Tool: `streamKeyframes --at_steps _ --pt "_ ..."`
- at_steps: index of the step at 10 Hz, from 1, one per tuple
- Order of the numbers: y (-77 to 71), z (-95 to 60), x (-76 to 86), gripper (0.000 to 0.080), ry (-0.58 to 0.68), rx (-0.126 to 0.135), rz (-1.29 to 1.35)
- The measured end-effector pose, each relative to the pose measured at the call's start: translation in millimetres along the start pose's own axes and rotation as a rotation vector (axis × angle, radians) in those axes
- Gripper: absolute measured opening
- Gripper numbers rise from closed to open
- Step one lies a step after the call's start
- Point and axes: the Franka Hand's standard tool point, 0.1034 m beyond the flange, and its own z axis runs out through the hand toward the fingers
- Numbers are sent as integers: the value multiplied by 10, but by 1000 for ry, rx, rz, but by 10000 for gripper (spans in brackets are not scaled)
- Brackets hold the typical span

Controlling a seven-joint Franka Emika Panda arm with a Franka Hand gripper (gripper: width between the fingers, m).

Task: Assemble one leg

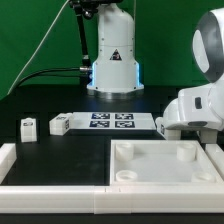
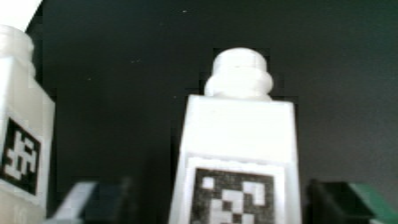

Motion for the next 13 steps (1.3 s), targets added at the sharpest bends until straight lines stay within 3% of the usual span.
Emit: streamKeyframes --at_steps 1,2,8,10,12,13 --pt "1 0 0 353 0 0 0" --pt "1 0 0 286 0 0 0" --pt "5 -58 -31 287 7 1 0" --pt "11 -268 -212 287 8 -5 -3" --pt "147 -586 -460 288 -3 -2 13" --pt "156 -663 -483 288 18 3 13"
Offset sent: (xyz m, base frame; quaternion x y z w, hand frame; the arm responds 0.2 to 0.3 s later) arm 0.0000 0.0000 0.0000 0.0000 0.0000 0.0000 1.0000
